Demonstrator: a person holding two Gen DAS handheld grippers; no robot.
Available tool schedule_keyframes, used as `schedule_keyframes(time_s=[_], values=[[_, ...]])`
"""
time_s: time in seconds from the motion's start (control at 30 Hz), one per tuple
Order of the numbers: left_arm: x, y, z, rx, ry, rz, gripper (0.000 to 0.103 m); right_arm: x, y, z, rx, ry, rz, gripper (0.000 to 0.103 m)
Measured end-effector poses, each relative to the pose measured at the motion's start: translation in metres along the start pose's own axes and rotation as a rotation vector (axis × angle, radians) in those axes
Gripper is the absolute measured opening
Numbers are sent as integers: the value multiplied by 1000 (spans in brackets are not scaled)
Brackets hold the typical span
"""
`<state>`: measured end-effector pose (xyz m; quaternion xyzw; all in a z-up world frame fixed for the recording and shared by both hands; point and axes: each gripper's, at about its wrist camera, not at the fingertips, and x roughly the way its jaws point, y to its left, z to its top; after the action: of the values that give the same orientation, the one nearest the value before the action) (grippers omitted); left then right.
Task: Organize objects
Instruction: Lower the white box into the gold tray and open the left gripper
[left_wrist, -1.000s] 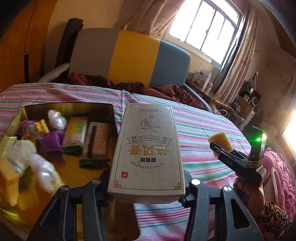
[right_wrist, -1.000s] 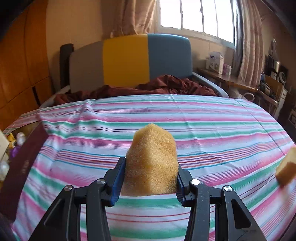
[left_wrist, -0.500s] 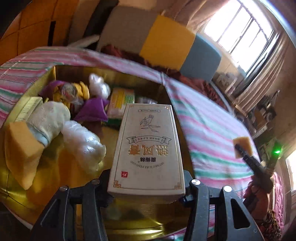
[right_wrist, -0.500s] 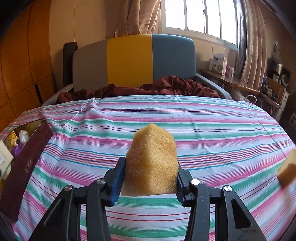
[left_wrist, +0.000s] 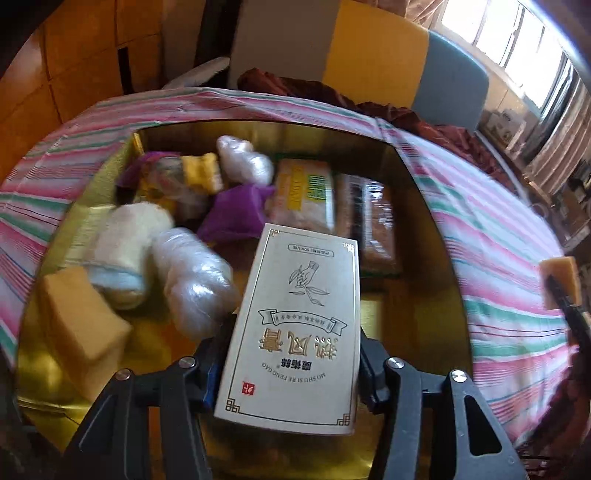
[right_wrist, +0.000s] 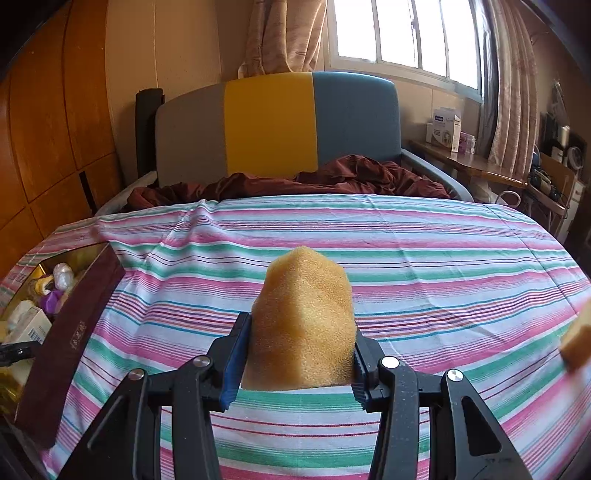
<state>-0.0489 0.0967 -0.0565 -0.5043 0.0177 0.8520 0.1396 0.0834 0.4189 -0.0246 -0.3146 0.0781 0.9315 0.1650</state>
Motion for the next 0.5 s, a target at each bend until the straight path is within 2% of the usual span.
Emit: schedule_keyframes(time_s=[0.07,0.1,0.17,0.23,0.4,0.5], values=[[1,4,-3,-13,8,56,56,-2,1,1,5,-1,11,48],[-1,9,-6,-35,7,30,57,-2,1,1,8,-1,16,48],[-8,15,-12,-71,-8,-38,66,-2,2,1,8,2,21,48],[-16,18,-17,-78,-33,-58,71,-2,4,2,4,3,22,48],[-41,18,-24,-50,-133,-121,71,-2,6,3,5,9,32,48],[-36,11,-16,-20,-124,-59,67,-3,9,3,8,17,52,48]])
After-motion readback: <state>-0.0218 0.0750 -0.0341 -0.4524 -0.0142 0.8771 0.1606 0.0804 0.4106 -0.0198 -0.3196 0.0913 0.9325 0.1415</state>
